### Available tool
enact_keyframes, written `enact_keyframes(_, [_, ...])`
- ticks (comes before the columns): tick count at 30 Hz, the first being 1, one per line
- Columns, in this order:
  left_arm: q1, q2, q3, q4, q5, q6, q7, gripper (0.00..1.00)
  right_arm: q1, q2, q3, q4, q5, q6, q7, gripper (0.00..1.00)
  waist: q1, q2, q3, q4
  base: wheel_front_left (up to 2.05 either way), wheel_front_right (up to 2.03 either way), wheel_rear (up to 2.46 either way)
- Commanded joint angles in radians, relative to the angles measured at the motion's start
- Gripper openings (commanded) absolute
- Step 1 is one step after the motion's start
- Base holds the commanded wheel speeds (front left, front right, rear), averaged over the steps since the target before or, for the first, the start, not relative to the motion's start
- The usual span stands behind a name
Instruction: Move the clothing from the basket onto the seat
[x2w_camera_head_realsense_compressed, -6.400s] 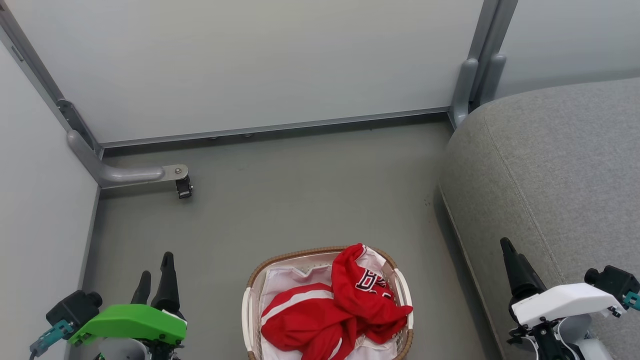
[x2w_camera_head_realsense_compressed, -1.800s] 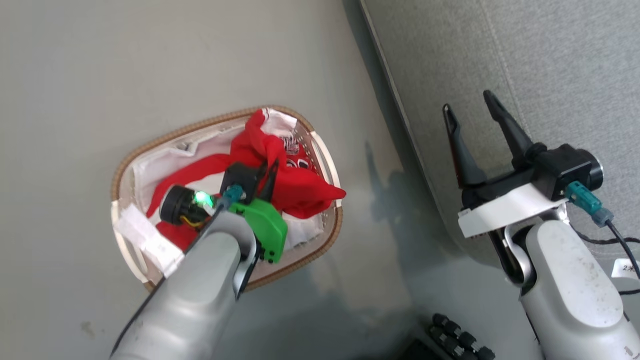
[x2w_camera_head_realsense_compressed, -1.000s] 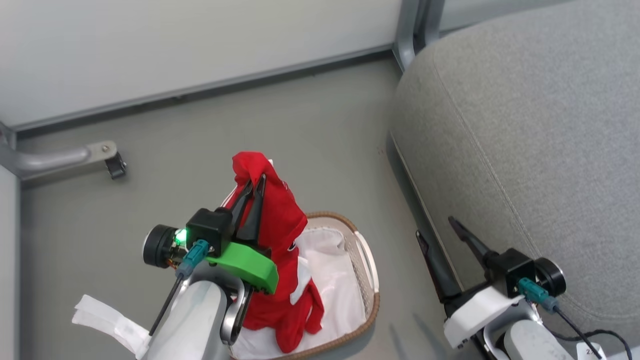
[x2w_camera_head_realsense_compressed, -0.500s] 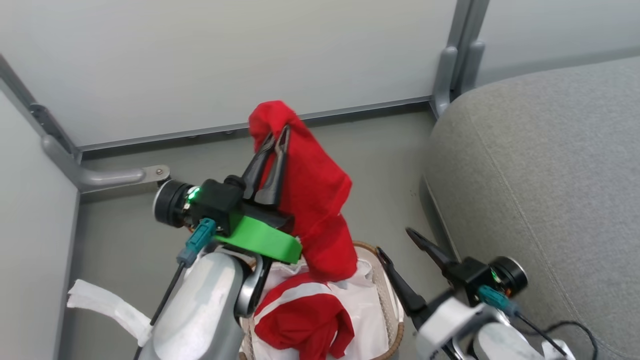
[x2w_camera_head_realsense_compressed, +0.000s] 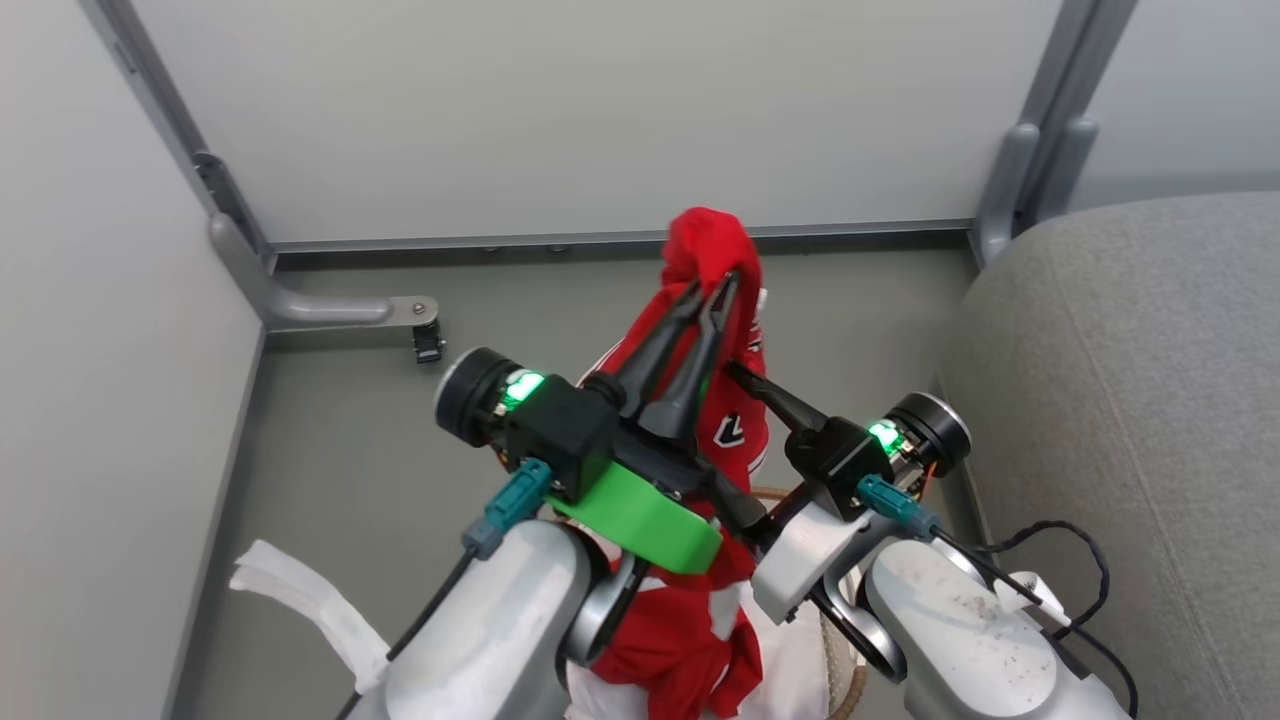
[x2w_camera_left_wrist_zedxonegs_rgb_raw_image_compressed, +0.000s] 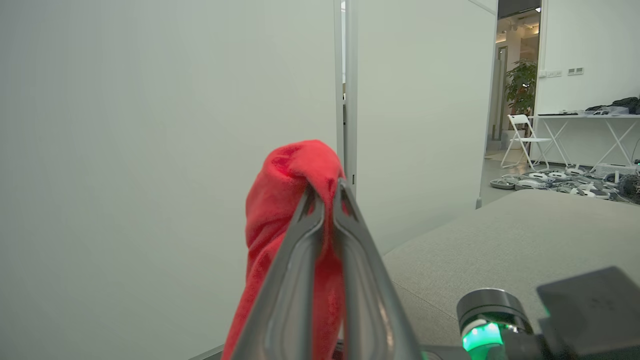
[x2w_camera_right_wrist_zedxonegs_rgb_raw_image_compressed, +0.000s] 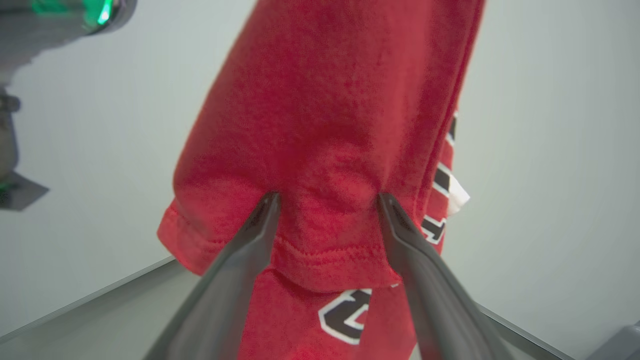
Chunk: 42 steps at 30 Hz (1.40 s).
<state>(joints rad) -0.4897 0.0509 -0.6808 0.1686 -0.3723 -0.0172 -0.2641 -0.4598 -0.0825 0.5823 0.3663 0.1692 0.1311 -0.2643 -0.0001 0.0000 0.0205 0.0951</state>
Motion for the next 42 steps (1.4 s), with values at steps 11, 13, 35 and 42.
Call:
enact_keyframes(11, [-0.014, 0.001, -0.101, -0.034, -0.082, 0.036, 0.000, 0.00, -0.041, 0.028, -0.039, 0.114, 0.044, -0.001, 0.000, 0.00, 0.0001, 0.0000, -0.005, 0.074, 0.00, 0.00, 0.00])
enact_keyframes(13, [-0.015, 0.001, -0.100, -0.033, -0.084, 0.037, 0.000, 0.00, -0.035, 0.028, -0.039, 0.116, 0.059, -0.001, 0.000, 0.00, 0.0001, 0.0000, -0.004, 0.071, 0.00, 0.00, 0.00])
enact_keyframes(35, [0.102, 0.001, 0.049, 0.111, 0.131, -0.004, 0.000, 1.00, 0.136, -0.066, -0.213, -0.138, 0.115, -0.001, -0.001, 0.00, 0.0001, 0.0000, 0.078, -0.399, 0.00, 0.00, 0.00])
enact_keyframes(42, [0.131, 0.002, 0.045, 0.113, 0.117, -0.015, 0.000, 1.00, 0.169, -0.082, -0.248, -0.184, 0.130, -0.001, -0.001, 0.00, 0.0001, 0.0000, 0.106, -0.570, 0.00, 0.00, 0.00])
